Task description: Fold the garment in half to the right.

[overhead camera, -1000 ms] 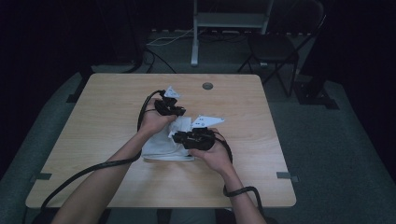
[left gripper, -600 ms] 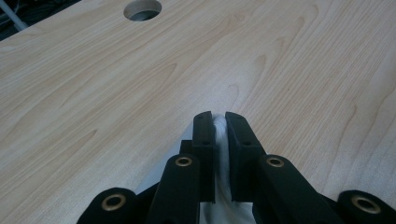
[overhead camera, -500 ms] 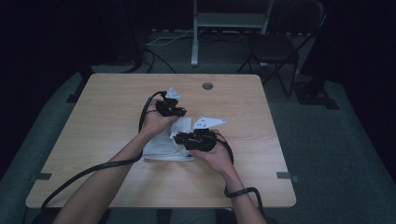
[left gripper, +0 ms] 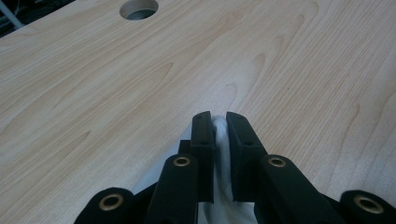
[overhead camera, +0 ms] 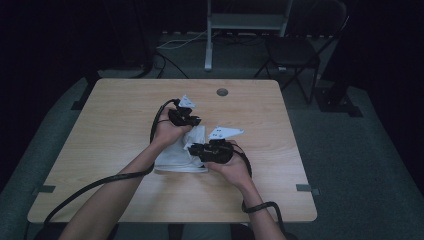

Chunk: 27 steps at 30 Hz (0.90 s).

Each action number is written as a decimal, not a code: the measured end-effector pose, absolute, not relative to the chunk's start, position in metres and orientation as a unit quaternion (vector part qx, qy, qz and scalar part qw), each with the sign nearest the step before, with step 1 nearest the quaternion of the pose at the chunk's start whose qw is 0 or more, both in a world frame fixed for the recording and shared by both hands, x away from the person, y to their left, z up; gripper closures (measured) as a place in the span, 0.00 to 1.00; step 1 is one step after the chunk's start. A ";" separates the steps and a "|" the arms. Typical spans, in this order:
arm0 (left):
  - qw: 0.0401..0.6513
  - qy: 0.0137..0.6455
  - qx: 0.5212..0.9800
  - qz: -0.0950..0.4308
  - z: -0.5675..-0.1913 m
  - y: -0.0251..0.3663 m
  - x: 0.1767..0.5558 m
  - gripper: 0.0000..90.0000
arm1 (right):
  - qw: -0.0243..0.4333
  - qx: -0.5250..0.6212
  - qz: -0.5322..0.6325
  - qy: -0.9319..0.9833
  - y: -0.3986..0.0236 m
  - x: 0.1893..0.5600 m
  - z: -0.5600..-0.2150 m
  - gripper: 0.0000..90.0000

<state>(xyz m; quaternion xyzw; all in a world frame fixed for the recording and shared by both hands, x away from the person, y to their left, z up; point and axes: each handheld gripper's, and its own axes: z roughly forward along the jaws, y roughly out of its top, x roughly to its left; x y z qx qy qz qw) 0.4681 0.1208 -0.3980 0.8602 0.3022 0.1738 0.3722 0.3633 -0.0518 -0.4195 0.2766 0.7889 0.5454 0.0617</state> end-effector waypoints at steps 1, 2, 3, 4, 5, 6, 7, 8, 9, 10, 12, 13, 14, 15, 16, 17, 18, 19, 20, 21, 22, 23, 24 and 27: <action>0.372 0.302 0.860 0.174 -0.398 0.121 0.468 0.91 | 0.062 0.276 0.545 0.789 -0.052 0.363 -0.420 0.83; 0.373 0.303 0.860 0.174 -0.399 0.120 0.468 0.91 | 0.062 0.276 0.545 0.790 -0.052 0.363 -0.420 0.83; 0.373 0.303 0.859 0.173 -0.399 0.120 0.468 0.91 | 0.061 0.277 0.544 0.789 -0.052 0.363 -0.420 0.83; 0.373 0.303 0.860 0.173 -0.399 0.120 0.468 0.91 | 0.062 0.277 0.544 0.790 -0.052 0.363 -0.420 0.83; 0.374 0.303 0.859 0.174 -0.400 0.120 0.468 0.91 | 0.061 0.277 0.544 0.790 -0.052 0.363 -0.420 0.83; 0.373 0.303 0.860 0.173 -0.400 0.119 0.468 0.91 | 0.061 0.278 0.543 0.790 -0.053 0.363 -0.421 0.83; 0.373 0.302 0.860 0.174 -0.400 0.119 0.468 0.91 | 0.060 0.279 0.542 0.790 -0.053 0.363 -0.421 0.83; 0.374 0.302 0.860 0.174 -0.400 0.119 0.469 0.90 | 0.059 0.280 0.543 0.790 -0.053 0.363 -0.421 0.83; 0.374 0.302 0.859 0.175 -0.400 0.119 0.468 0.90 | 0.061 0.277 0.542 0.791 -0.053 0.364 -0.422 0.83; 0.374 0.302 0.859 0.175 -0.400 0.119 0.468 0.90 | 0.060 0.279 0.541 0.791 -0.054 0.363 -0.422 0.83; 0.376 0.302 0.858 0.175 -0.401 0.118 0.468 0.90 | 0.060 0.280 0.540 0.792 -0.054 0.363 -0.423 0.83; 0.376 0.302 0.858 0.175 -0.401 0.118 0.468 0.89 | 0.059 0.281 0.538 0.792 -0.054 0.363 -0.423 0.82; 0.377 0.302 0.858 0.175 -0.401 0.118 0.468 0.89 | 0.060 0.281 0.538 0.793 -0.055 0.363 -0.423 0.82; 0.377 0.302 0.858 0.175 -0.401 0.118 0.468 0.88 | 0.060 0.281 0.537 0.793 -0.055 0.363 -0.424 0.82; 0.378 0.301 0.858 0.175 -0.401 0.118 0.468 0.88 | 0.059 0.282 0.537 0.793 -0.055 0.363 -0.424 0.82; 0.378 0.301 0.858 0.175 -0.401 0.118 0.468 0.88 | 0.060 0.281 0.537 0.793 -0.055 0.363 -0.424 0.82; 0.379 0.300 0.858 0.175 -0.401 0.117 0.468 0.87 | 0.060 0.280 0.537 0.793 -0.055 0.363 -0.424 0.82; 0.379 0.300 0.857 0.175 -0.401 0.117 0.468 0.87 | 0.060 0.281 0.537 0.793 -0.056 0.363 -0.424 0.82; 0.381 0.301 0.857 0.174 -0.401 0.117 0.468 0.86 | 0.059 0.283 0.535 0.794 -0.056 0.362 -0.424 0.82; 0.382 0.302 0.856 0.174 -0.401 0.117 0.468 0.86 | 0.060 0.283 0.535 0.794 -0.057 0.363 -0.424 0.81; 0.383 0.301 0.856 0.174 -0.401 0.117 0.468 0.85 | 0.060 0.282 0.535 0.794 -0.057 0.363 -0.424 0.81; 0.383 0.302 0.856 0.173 -0.401 0.117 0.468 0.85 | 0.059 0.284 0.534 0.794 -0.057 0.362 -0.424 0.81; 0.387 0.304 0.853 0.173 -0.401 0.116 0.468 0.84 | 0.060 0.285 0.533 0.795 -0.058 0.362 -0.424 0.81; 0.389 0.303 0.853 0.171 -0.400 0.116 0.467 0.82 | 0.061 0.284 0.532 0.795 -0.059 0.362 -0.425 0.79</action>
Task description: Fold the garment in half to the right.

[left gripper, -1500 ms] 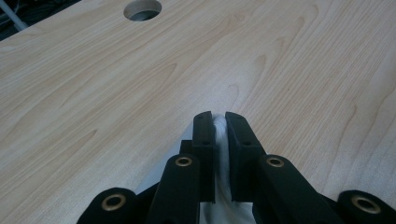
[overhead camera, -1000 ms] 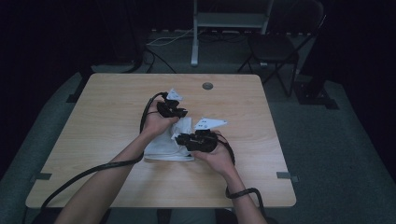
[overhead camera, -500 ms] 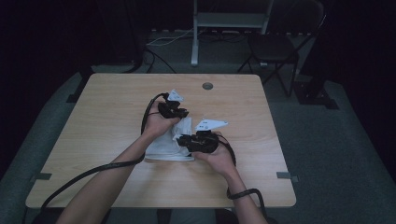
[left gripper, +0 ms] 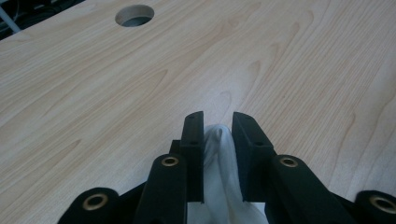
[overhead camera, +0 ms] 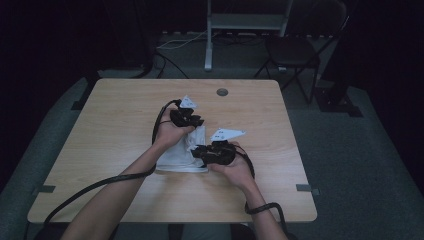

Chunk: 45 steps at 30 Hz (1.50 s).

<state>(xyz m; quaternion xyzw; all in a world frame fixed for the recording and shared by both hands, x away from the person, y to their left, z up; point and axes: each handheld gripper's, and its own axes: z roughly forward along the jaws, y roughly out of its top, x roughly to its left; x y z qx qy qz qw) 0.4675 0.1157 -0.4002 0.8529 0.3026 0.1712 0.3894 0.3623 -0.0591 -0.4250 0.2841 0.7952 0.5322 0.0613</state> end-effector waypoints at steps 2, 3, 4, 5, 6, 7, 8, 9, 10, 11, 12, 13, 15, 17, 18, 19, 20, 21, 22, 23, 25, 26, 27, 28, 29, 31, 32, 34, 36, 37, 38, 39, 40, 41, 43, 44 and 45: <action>0.394 0.304 0.851 0.170 -0.400 0.115 0.467 0.80 | 0.062 0.285 0.531 0.795 -0.060 0.362 -0.425 0.77; 0.395 0.303 0.851 0.170 -0.400 0.114 0.467 0.80 | 0.064 0.286 0.530 0.796 -0.060 0.362 -0.425 0.76; 0.396 0.303 0.850 0.169 -0.400 0.114 0.467 0.79 | 0.064 0.287 0.529 0.796 -0.061 0.362 -0.425 0.75; 0.396 0.302 0.850 0.169 -0.400 0.114 0.467 0.78 | 0.064 0.288 0.528 0.796 -0.062 0.362 -0.425 0.75; 0.398 0.303 0.849 0.168 -0.399 0.114 0.466 0.77 | 0.066 0.289 0.527 0.797 -0.063 0.362 -0.426 0.74; 0.400 0.304 0.848 0.170 -0.399 0.114 0.466 0.77 | 0.067 0.290 0.526 0.797 -0.064 0.362 -0.426 0.73; 0.398 0.304 0.849 0.168 -0.398 0.114 0.466 0.75 | 0.067 0.290 0.524 0.798 -0.065 0.362 -0.426 0.72; 0.402 0.304 0.847 0.169 -0.397 0.114 0.466 0.74 | 0.070 0.291 0.523 0.798 -0.066 0.362 -0.426 0.71; 0.403 0.305 0.846 0.169 -0.396 0.114 0.466 0.73 | 0.070 0.291 0.520 0.800 -0.068 0.361 -0.426 0.69; 0.404 0.303 0.846 0.169 -0.395 0.115 0.466 0.72 | 0.070 0.293 0.518 0.801 -0.069 0.361 -0.425 0.68; 0.406 0.303 0.845 0.170 -0.393 0.115 0.465 0.71 | 0.071 0.293 0.517 0.801 -0.071 0.361 -0.425 0.67; 0.408 0.304 0.844 0.170 -0.392 0.115 0.465 0.69 | 0.073 0.295 0.514 0.802 -0.073 0.360 -0.425 0.65; 0.411 0.309 0.841 0.170 -0.389 0.116 0.464 0.65 | 0.075 0.302 0.510 0.802 -0.076 0.360 -0.426 0.61; 0.411 0.316 0.838 0.172 -0.385 0.117 0.464 0.58 | 0.076 0.304 0.507 0.803 -0.081 0.359 -0.426 0.59; 0.411 0.317 0.836 0.175 -0.384 0.118 0.464 0.54 | 0.075 0.305 0.503 0.805 -0.083 0.359 -0.427 0.56; 0.413 0.321 0.834 0.177 -0.382 0.119 0.465 0.49 | 0.077 0.304 0.502 0.806 -0.085 0.359 -0.428 0.54; 0.413 0.327 0.831 0.179 -0.380 0.121 0.464 0.44 | 0.078 0.309 0.498 0.806 -0.087 0.358 -0.428 0.52; 0.413 0.329 0.830 0.181 -0.378 0.123 0.464 0.41 | 0.080 0.311 0.496 0.807 -0.089 0.357 -0.428 0.50; 0.410 0.329 0.831 0.182 -0.376 0.124 0.464 0.37 | 0.080 0.319 0.494 0.805 -0.092 0.356 -0.428 0.48; 0.407 0.328 0.833 0.184 -0.373 0.127 0.464 0.34 | 0.080 0.323 0.493 0.804 -0.094 0.356 -0.428 0.46; 0.402 0.319 0.836 0.194 -0.367 0.132 0.462 0.34 | 0.081 0.334 0.494 0.799 -0.100 0.356 -0.428 0.44; 0.402 0.318 0.836 0.198 -0.364 0.135 0.460 0.34 | 0.080 0.337 0.493 0.798 -0.102 0.356 -0.427 0.43; 0.398 0.312 0.838 0.203 -0.361 0.137 0.459 0.34 | 0.083 0.339 0.494 0.797 -0.104 0.356 -0.427 0.42; 0.395 0.307 0.841 0.206 -0.358 0.140 0.458 0.34 | 0.087 0.339 0.495 0.795 -0.105 0.356 -0.426 0.41; 0.394 0.304 0.842 0.210 -0.356 0.143 0.456 0.34 | 0.086 0.343 0.495 0.794 -0.106 0.356 -0.425 0.40; 0.396 0.299 0.842 0.211 -0.352 0.148 0.452 0.34 | 0.091 0.346 0.500 0.789 -0.108 0.357 -0.424 0.38; 0.395 0.296 0.843 0.212 -0.352 0.151 0.449 0.34 | 0.094 0.347 0.501 0.787 -0.108 0.357 -0.424 0.38; 0.391 0.293 0.845 0.215 -0.353 0.156 0.446 0.34 | 0.099 0.348 0.503 0.785 -0.108 0.358 -0.422 0.36; 0.388 0.291 0.848 0.215 -0.357 0.163 0.440 0.34 | 0.102 0.350 0.507 0.781 -0.106 0.358 -0.421 0.36; 0.390 0.294 0.846 0.214 -0.359 0.165 0.438 0.34 | 0.101 0.351 0.508 0.780 -0.103 0.358 -0.419 0.35; 0.387 0.294 0.848 0.213 -0.363 0.169 0.435 0.34 | 0.104 0.350 0.508 0.780 -0.102 0.359 -0.418 0.35; 0.386 0.294 0.848 0.212 -0.367 0.172 0.433 0.34 | 0.105 0.350 0.508 0.780 -0.098 0.359 -0.416 0.34; 0.384 0.295 0.849 0.211 -0.370 0.175 0.430 0.34 | 0.109 0.349 0.509 0.779 -0.094 0.360 -0.415 0.34; 0.384 0.296 0.849 0.211 -0.373 0.177 0.428 0.34 | 0.110 0.350 0.509 0.779 -0.091 0.361 -0.414 0.33; 0.382 0.298 0.849 0.211 -0.382 0.183 0.421 0.34 | 0.113 0.353 0.508 0.778 -0.082 0.363 -0.413 0.31; 0.383 0.303 0.847 0.209 -0.386 0.185 0.417 0.34 | 0.116 0.355 0.508 0.776 -0.077 0.364 -0.412 0.31; 0.379 0.302 0.850 0.209 -0.389 0.187 0.414 0.34 | 0.117 0.356 0.507 0.776 -0.073 0.365 -0.412 0.31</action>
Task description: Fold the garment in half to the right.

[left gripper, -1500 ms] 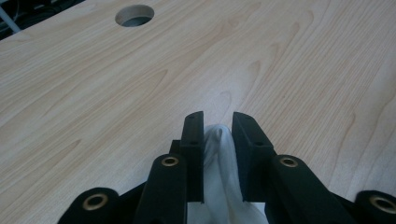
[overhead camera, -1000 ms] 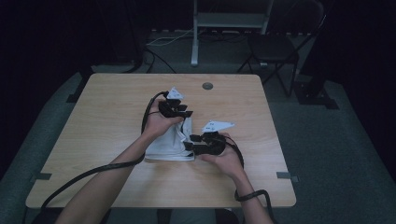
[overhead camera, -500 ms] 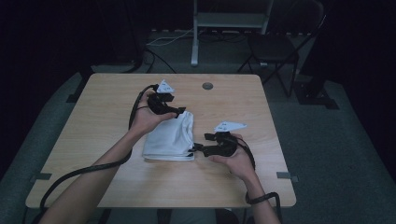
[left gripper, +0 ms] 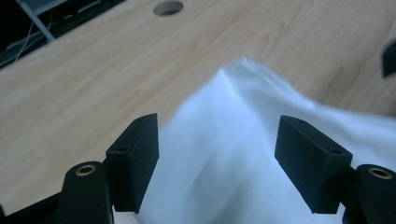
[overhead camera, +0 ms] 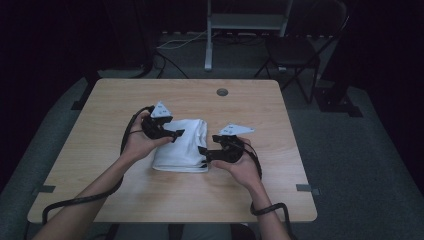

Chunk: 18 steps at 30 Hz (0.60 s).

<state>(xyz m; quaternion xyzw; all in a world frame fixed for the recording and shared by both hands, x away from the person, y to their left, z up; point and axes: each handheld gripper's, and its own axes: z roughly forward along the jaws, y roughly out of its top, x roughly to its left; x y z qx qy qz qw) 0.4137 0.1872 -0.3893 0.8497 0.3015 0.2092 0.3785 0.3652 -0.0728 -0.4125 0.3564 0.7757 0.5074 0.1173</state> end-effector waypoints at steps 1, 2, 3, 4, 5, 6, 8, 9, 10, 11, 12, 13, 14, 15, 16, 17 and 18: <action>0.378 0.302 0.850 0.209 -0.393 0.189 0.411 0.34 | 0.119 0.357 0.505 0.776 -0.069 0.366 -0.413 0.31; 0.379 0.305 0.848 0.209 -0.396 0.191 0.408 0.34 | 0.124 0.362 0.499 0.777 -0.065 0.367 -0.414 0.31; 0.378 0.303 0.849 0.210 -0.399 0.193 0.405 0.34 | 0.130 0.365 0.491 0.780 -0.062 0.368 -0.415 0.31; 0.378 0.302 0.850 0.209 -0.401 0.195 0.402 0.34 | 0.131 0.367 0.487 0.782 -0.060 0.369 -0.416 0.31; 0.377 0.303 0.850 0.208 -0.403 0.196 0.401 0.34 | 0.130 0.370 0.485 0.782 -0.059 0.369 -0.418 0.32; 0.377 0.302 0.850 0.208 -0.405 0.199 0.398 0.34 | 0.132 0.371 0.480 0.784 -0.058 0.369 -0.419 0.32; 0.379 0.301 0.851 0.206 -0.410 0.200 0.393 0.34 | 0.144 0.370 0.468 0.790 -0.058 0.369 -0.422 0.34; 0.379 0.299 0.851 0.206 -0.412 0.201 0.391 0.34 | 0.143 0.374 0.466 0.789 -0.060 0.369 -0.424 0.35; 0.379 0.299 0.851 0.205 -0.414 0.202 0.388 0.34 | 0.143 0.375 0.464 0.789 -0.061 0.369 -0.425 0.35; 0.380 0.300 0.851 0.205 -0.415 0.202 0.387 0.34 | 0.145 0.380 0.458 0.790 -0.062 0.369 -0.427 0.36; 0.381 0.299 0.850 0.206 -0.417 0.203 0.385 0.34 | 0.147 0.381 0.456 0.791 -0.064 0.368 -0.429 0.37; 0.381 0.300 0.850 0.206 -0.418 0.203 0.384 0.34 | 0.150 0.383 0.449 0.794 -0.065 0.367 -0.430 0.37; 0.383 0.301 0.849 0.205 -0.419 0.203 0.383 0.34 | 0.150 0.384 0.445 0.795 -0.066 0.366 -0.432 0.37; 0.382 0.300 0.850 0.205 -0.421 0.204 0.381 0.34 | 0.148 0.384 0.442 0.797 -0.067 0.365 -0.433 0.38; 0.381 0.299 0.851 0.205 -0.422 0.204 0.380 0.34 | 0.151 0.383 0.436 0.800 -0.068 0.364 -0.435 0.38; 0.382 0.300 0.850 0.205 -0.423 0.203 0.379 0.34 | 0.152 0.382 0.434 0.801 -0.069 0.364 -0.436 0.39; 0.381 0.298 0.850 0.206 -0.424 0.203 0.378 0.34 | 0.152 0.382 0.430 0.804 -0.069 0.363 -0.437 0.39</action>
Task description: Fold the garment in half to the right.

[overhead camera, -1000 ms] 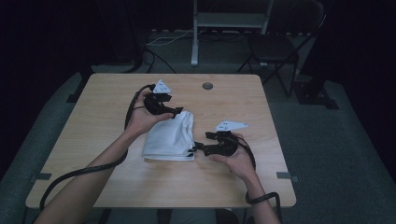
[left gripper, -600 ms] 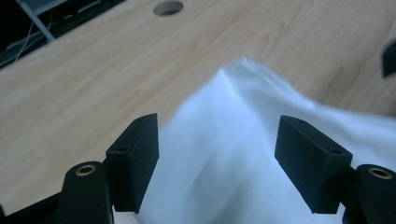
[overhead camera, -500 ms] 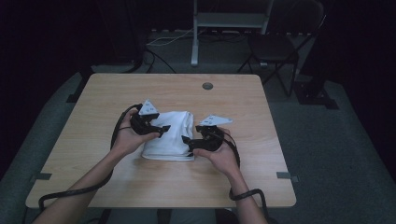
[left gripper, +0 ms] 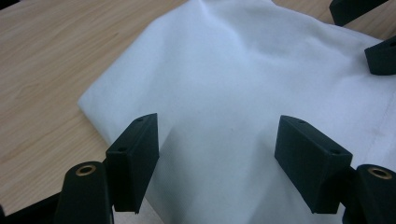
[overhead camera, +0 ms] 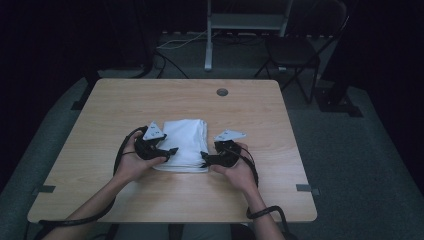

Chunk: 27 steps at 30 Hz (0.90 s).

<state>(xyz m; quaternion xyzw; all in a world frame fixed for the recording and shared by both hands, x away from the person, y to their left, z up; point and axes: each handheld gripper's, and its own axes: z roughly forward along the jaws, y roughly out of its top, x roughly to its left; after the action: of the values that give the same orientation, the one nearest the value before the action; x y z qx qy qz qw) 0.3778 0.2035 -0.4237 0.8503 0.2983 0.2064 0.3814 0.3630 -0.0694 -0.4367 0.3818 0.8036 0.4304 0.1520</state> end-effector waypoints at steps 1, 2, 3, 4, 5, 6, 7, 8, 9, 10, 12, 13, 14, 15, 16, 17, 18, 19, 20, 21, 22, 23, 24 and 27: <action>0.380 0.297 0.851 0.208 -0.425 0.203 0.375 0.34 | 0.153 0.381 0.429 0.805 -0.070 0.363 -0.437 0.39; 0.380 0.297 0.851 0.208 -0.425 0.203 0.375 0.34 | 0.153 0.381 0.429 0.805 -0.070 0.363 -0.437 0.39; 0.380 0.296 0.851 0.209 -0.425 0.204 0.373 0.34 | 0.155 0.380 0.424 0.808 -0.070 0.361 -0.438 0.39; 0.379 0.295 0.852 0.209 -0.426 0.204 0.372 0.34 | 0.158 0.377 0.419 0.811 -0.070 0.361 -0.438 0.40; 0.377 0.294 0.853 0.209 -0.426 0.205 0.371 0.34 | 0.159 0.375 0.417 0.812 -0.069 0.360 -0.438 0.40; 0.377 0.293 0.853 0.209 -0.427 0.205 0.369 0.34 | 0.161 0.372 0.414 0.815 -0.068 0.359 -0.439 0.40; 0.376 0.290 0.854 0.211 -0.428 0.207 0.366 0.34 | 0.161 0.370 0.411 0.817 -0.068 0.358 -0.439 0.40; 0.376 0.290 0.854 0.211 -0.428 0.207 0.366 0.34 | 0.161 0.370 0.411 0.817 -0.068 0.358 -0.439 0.40; 0.375 0.291 0.855 0.211 -0.429 0.207 0.365 0.34 | 0.162 0.367 0.407 0.821 -0.066 0.357 -0.439 0.40; 0.377 0.291 0.854 0.210 -0.430 0.209 0.362 0.34 | 0.163 0.365 0.405 0.822 -0.066 0.356 -0.439 0.40; 0.378 0.291 0.853 0.211 -0.431 0.211 0.360 0.34 | 0.165 0.361 0.401 0.826 -0.065 0.355 -0.439 0.40; 0.378 0.292 0.853 0.209 -0.431 0.212 0.358 0.34 | 0.165 0.358 0.400 0.827 -0.064 0.355 -0.440 0.40; 0.378 0.292 0.853 0.209 -0.431 0.212 0.358 0.34 | 0.165 0.358 0.400 0.827 -0.064 0.355 -0.440 0.40; 0.381 0.292 0.852 0.209 -0.432 0.213 0.357 0.34 | 0.165 0.358 0.398 0.828 -0.064 0.354 -0.440 0.40; 0.381 0.292 0.852 0.209 -0.432 0.214 0.357 0.34 | 0.164 0.357 0.397 0.829 -0.063 0.354 -0.440 0.40; 0.382 0.292 0.852 0.209 -0.432 0.214 0.356 0.34 | 0.163 0.359 0.395 0.830 -0.063 0.354 -0.439 0.40; 0.384 0.293 0.851 0.208 -0.432 0.215 0.355 0.34 | 0.163 0.358 0.396 0.829 -0.063 0.355 -0.438 0.39; 0.386 0.294 0.850 0.207 -0.432 0.217 0.354 0.34 | 0.162 0.358 0.400 0.828 -0.064 0.355 -0.437 0.39; 0.386 0.294 0.850 0.207 -0.432 0.217 0.354 0.34 | 0.162 0.358 0.400 0.828 -0.064 0.355 -0.437 0.39; 0.386 0.295 0.849 0.207 -0.432 0.218 0.353 0.34 | 0.164 0.361 0.410 0.822 -0.065 0.357 -0.432 0.38; 0.387 0.295 0.849 0.206 -0.432 0.218 0.353 0.34 | 0.166 0.362 0.413 0.819 -0.066 0.359 -0.430 0.38; 0.390 0.295 0.848 0.206 -0.432 0.218 0.353 0.34 | 0.166 0.364 0.421 0.814 -0.066 0.361 -0.427 0.37; 0.390 0.295 0.847 0.207 -0.432 0.219 0.352 0.34 | 0.168 0.367 0.425 0.810 -0.066 0.364 -0.424 0.36; 0.390 0.294 0.848 0.206 -0.431 0.219 0.350 0.34 | 0.174 0.373 0.437 0.800 -0.064 0.371 -0.416 0.35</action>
<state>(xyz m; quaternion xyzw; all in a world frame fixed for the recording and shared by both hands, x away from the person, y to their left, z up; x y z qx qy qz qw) 0.3504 0.2188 -0.4308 0.8481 0.2937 0.2065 0.3896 0.3713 -0.0639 -0.4164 0.3732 0.7997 0.4371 0.1740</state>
